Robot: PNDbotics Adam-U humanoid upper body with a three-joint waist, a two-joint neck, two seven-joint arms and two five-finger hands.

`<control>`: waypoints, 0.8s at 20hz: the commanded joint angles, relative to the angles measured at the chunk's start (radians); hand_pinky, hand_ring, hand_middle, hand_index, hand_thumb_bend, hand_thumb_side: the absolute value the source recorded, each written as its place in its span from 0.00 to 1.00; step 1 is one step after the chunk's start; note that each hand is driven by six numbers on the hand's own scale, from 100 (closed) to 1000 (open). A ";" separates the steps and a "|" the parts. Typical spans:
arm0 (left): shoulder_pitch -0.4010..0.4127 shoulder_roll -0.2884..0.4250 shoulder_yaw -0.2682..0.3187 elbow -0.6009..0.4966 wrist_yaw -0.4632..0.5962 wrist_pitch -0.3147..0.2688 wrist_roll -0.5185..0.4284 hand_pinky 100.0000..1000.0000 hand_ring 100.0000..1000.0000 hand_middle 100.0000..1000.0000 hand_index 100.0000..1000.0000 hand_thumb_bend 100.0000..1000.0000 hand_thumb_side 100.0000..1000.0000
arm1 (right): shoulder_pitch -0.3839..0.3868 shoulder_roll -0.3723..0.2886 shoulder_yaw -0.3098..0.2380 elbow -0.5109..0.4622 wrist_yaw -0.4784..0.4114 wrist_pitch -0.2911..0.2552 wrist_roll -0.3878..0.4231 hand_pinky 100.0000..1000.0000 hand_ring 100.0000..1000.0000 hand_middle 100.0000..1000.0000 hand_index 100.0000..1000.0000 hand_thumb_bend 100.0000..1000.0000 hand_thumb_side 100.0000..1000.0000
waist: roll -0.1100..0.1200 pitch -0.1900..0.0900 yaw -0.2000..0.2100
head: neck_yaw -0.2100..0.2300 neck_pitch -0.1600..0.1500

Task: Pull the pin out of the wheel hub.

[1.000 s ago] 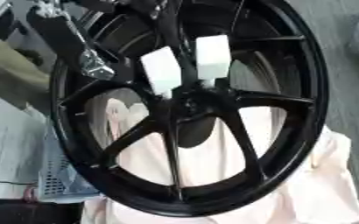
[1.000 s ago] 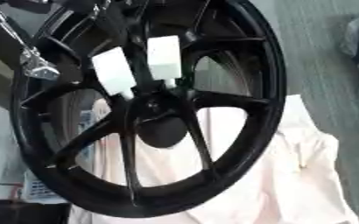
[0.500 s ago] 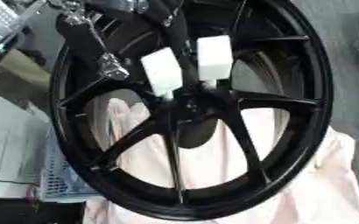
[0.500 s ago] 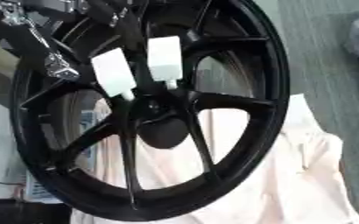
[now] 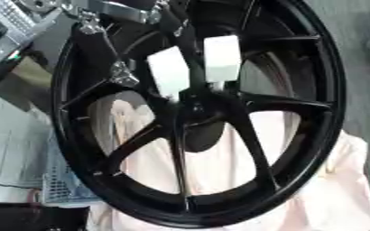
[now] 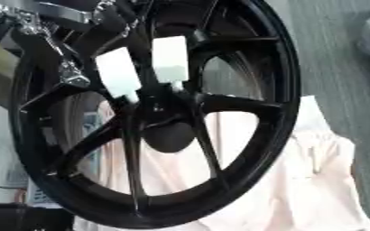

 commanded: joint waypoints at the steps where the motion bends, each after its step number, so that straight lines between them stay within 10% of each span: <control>1: -0.017 0.016 -0.001 -0.007 -0.004 -0.087 -0.080 0.84 0.78 0.76 0.81 0.25 0.00 | -0.006 -0.013 -0.010 -0.018 -0.003 0.001 -0.008 0.69 0.71 0.68 0.74 0.00 0.57 | -0.003 -0.018 0.000 | 0.006 -0.011; 16: -0.031 0.022 -0.006 -0.025 0.013 -0.071 -0.080 0.82 0.77 0.72 0.78 0.25 0.00 | 0.000 -0.009 -0.008 -0.018 -0.006 0.010 -0.016 0.69 0.71 0.68 0.74 0.00 0.58 | -0.002 -0.024 0.005 | 0.009 -0.007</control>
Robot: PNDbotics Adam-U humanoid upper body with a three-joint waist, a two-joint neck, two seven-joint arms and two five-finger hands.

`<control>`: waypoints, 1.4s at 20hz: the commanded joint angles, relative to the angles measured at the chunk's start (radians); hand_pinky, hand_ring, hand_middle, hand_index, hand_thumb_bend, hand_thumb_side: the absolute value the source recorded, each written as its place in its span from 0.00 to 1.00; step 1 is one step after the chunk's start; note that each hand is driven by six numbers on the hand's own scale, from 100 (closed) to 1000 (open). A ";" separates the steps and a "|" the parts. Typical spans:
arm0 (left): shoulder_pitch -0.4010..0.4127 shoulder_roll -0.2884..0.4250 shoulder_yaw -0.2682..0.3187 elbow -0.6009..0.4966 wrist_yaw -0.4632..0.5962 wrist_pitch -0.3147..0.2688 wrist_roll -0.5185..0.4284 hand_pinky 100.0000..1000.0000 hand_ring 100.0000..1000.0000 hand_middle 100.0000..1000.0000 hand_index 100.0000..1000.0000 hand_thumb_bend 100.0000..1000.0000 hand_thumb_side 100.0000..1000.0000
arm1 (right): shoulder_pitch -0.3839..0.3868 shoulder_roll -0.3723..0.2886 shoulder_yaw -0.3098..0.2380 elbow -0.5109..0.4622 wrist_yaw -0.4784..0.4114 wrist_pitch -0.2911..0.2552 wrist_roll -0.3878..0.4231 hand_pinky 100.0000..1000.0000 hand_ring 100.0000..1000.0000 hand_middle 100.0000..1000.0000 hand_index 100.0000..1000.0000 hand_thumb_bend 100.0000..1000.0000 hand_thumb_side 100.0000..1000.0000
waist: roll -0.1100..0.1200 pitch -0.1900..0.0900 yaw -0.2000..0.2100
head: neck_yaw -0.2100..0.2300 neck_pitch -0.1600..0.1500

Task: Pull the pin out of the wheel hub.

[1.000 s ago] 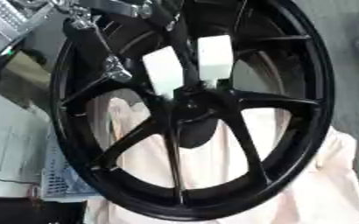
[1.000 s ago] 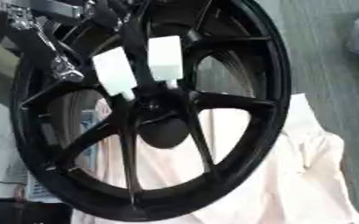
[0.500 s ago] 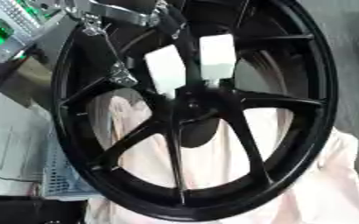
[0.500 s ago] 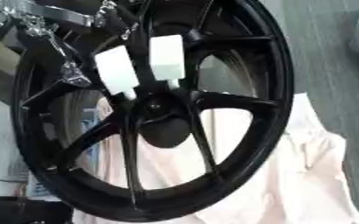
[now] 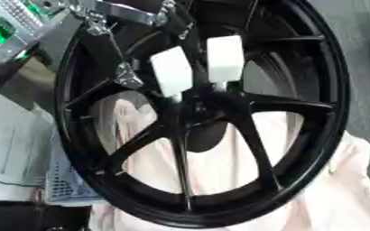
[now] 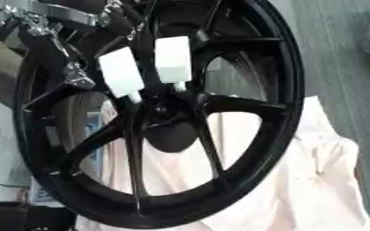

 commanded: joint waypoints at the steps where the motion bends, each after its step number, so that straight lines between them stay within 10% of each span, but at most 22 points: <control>1: -0.019 0.023 0.004 -0.021 0.017 -0.070 -0.078 0.82 0.77 0.72 0.78 0.25 0.00 | -0.006 -0.014 -0.008 -0.018 -0.005 -0.001 -0.005 0.69 0.71 0.68 0.74 0.00 0.58 | -0.005 -0.024 0.002 | 0.003 -0.007; 8: -0.019 0.028 0.002 -0.042 0.051 -0.052 -0.078 0.81 0.72 0.60 0.76 0.22 0.00 | -0.006 -0.013 -0.008 -0.018 -0.008 0.002 -0.009 0.69 0.71 0.67 0.74 0.00 0.58 | -0.005 -0.026 0.005 | 0.003 -0.007; 21: -0.019 0.035 -0.015 -0.071 0.069 -0.035 -0.078 0.82 0.74 0.69 0.76 0.26 0.01 | -0.007 -0.010 -0.009 -0.018 -0.016 0.005 -0.015 0.69 0.70 0.67 0.73 0.00 0.59 | -0.005 -0.032 0.006 | 0.007 -0.008; 28: -0.019 0.033 -0.004 -0.067 0.064 -0.016 -0.078 0.74 0.60 0.50 0.72 0.06 0.00 | -0.006 -0.009 -0.011 -0.018 -0.016 0.004 -0.017 0.69 0.70 0.67 0.73 0.00 0.59 | -0.004 -0.034 0.004 | 0.007 -0.010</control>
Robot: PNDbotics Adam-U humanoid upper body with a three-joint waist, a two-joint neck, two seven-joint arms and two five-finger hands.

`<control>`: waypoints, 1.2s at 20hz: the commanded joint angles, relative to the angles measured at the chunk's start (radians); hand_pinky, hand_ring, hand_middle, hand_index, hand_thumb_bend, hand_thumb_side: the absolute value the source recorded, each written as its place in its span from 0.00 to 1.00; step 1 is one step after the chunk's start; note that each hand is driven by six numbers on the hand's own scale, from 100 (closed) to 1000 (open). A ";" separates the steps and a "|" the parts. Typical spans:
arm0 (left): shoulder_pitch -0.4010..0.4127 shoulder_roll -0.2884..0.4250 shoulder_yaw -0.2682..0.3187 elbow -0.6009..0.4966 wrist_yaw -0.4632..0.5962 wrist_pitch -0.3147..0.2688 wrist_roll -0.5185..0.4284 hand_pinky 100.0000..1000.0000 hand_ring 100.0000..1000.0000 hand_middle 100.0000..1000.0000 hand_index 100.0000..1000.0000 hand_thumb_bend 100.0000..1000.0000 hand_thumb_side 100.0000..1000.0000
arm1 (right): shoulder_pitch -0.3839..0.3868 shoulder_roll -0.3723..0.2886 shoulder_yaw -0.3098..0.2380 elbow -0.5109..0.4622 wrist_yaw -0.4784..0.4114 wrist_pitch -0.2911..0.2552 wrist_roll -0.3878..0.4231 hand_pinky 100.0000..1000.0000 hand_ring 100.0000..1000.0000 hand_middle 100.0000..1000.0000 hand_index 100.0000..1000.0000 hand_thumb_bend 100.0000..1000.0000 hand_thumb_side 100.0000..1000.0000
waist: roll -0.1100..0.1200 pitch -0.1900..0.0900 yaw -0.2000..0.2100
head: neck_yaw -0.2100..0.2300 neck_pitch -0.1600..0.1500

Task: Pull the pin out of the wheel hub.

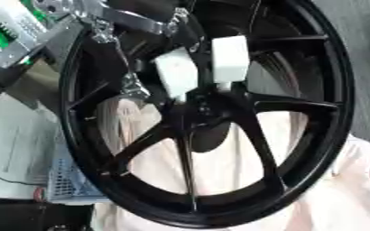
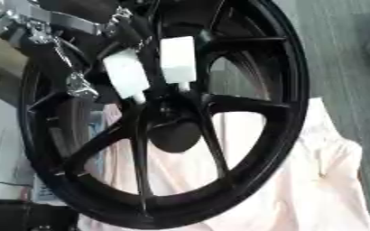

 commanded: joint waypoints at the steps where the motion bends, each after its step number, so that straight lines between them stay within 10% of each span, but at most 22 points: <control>1: -0.018 0.030 0.015 -0.005 0.005 -0.038 -0.052 0.73 0.57 0.48 0.71 0.03 0.00 | -0.006 -0.016 -0.011 -0.018 -0.005 -0.002 -0.005 0.69 0.70 0.67 0.73 0.00 0.59 | -0.004 -0.031 -0.002 | 0.002 -0.011; 14: -0.006 0.068 0.116 -0.069 0.096 0.035 -0.052 0.65 0.43 0.26 0.47 0.00 0.02 | 0.002 -0.016 -0.015 -0.018 -0.002 -0.001 -0.014 0.69 0.70 0.67 0.73 0.00 0.58 | -0.006 -0.039 0.004 | -0.001 -0.004; 16: 0.004 0.089 0.157 -0.087 0.110 0.044 -0.052 0.65 0.43 0.26 0.46 0.00 0.19 | 0.004 -0.017 -0.017 -0.018 -0.001 -0.003 -0.015 0.69 0.70 0.67 0.73 0.00 0.60 | -0.007 -0.042 0.007 | -0.004 -0.002; 17: 0.010 0.101 0.183 -0.096 0.120 0.050 -0.052 0.65 0.43 0.25 0.46 0.00 0.02 | 0.006 -0.019 -0.019 -0.018 0.000 -0.003 -0.015 0.69 0.70 0.67 0.73 0.00 0.58 | -0.008 -0.044 0.011 | -0.007 -0.001; 24: 0.146 0.240 0.424 -0.097 0.215 0.092 0.022 0.66 0.42 0.25 0.46 0.00 0.07 | 0.030 -0.026 -0.036 -0.018 0.012 -0.008 -0.031 0.69 0.70 0.67 0.73 0.00 0.57 | -0.012 -0.049 0.039 | -0.042 0.008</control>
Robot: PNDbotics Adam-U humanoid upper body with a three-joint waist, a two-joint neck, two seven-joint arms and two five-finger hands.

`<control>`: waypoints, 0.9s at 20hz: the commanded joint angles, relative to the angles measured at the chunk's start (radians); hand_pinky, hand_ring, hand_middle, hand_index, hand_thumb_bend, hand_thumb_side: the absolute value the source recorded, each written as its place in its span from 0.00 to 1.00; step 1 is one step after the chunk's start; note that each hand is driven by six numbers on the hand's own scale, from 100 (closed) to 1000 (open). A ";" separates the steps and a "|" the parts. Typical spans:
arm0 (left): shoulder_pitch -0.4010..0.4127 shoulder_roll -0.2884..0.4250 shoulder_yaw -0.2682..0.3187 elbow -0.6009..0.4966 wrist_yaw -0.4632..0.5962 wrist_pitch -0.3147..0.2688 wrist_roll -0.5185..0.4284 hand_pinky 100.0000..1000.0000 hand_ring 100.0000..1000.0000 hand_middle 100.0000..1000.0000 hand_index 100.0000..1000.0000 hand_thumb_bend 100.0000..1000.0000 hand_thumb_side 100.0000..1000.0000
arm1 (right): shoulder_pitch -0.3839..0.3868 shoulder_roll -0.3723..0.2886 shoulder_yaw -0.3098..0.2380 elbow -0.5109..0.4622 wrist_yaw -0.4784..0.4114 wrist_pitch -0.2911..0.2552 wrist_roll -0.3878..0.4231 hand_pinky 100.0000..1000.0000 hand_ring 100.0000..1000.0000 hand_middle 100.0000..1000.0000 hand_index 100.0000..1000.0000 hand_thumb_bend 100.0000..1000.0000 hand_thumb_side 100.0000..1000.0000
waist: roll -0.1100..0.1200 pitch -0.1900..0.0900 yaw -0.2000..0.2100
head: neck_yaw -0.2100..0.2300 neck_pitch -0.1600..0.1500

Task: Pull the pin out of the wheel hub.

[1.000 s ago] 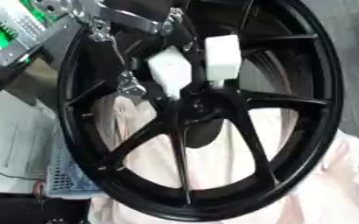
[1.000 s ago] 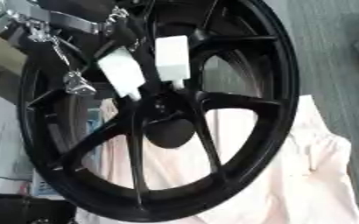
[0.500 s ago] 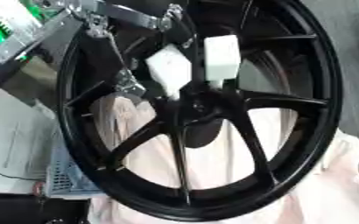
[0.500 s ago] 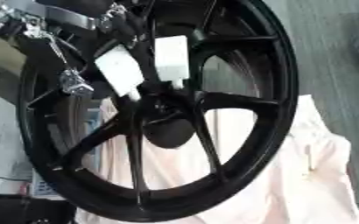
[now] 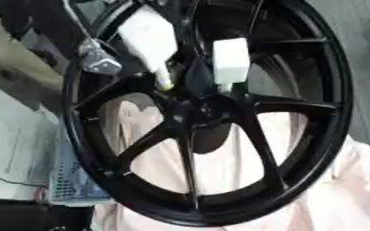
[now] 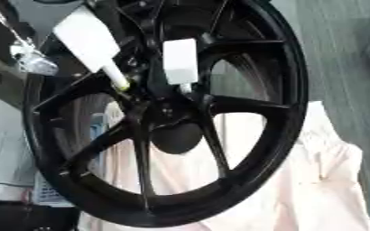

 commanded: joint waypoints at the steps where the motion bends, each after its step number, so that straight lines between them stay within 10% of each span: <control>1: 0.051 0.101 0.132 0.015 0.049 0.015 0.068 0.66 0.42 0.24 0.46 0.00 0.08 | 0.004 -0.026 -0.020 -0.018 0.010 -0.003 -0.013 0.69 0.70 0.67 0.73 0.00 0.57 | -0.007 -0.031 0.007 | -0.018 0.007; 8: 0.198 0.184 0.313 0.257 0.065 0.038 0.228 0.67 0.42 0.24 0.47 0.00 0.12 | 0.020 -0.028 -0.031 -0.018 0.020 -0.006 -0.028 0.69 0.70 0.67 0.73 0.00 0.57 | -0.008 -0.037 0.025 | -0.031 0.013; 18: 0.243 0.178 0.368 0.561 -0.096 0.048 0.357 0.69 0.46 0.33 0.55 0.00 0.07 | 0.015 -0.028 -0.034 -0.018 0.020 -0.010 -0.028 0.69 0.70 0.67 0.73 0.00 0.56 | -0.014 -0.040 0.022 | -0.029 0.005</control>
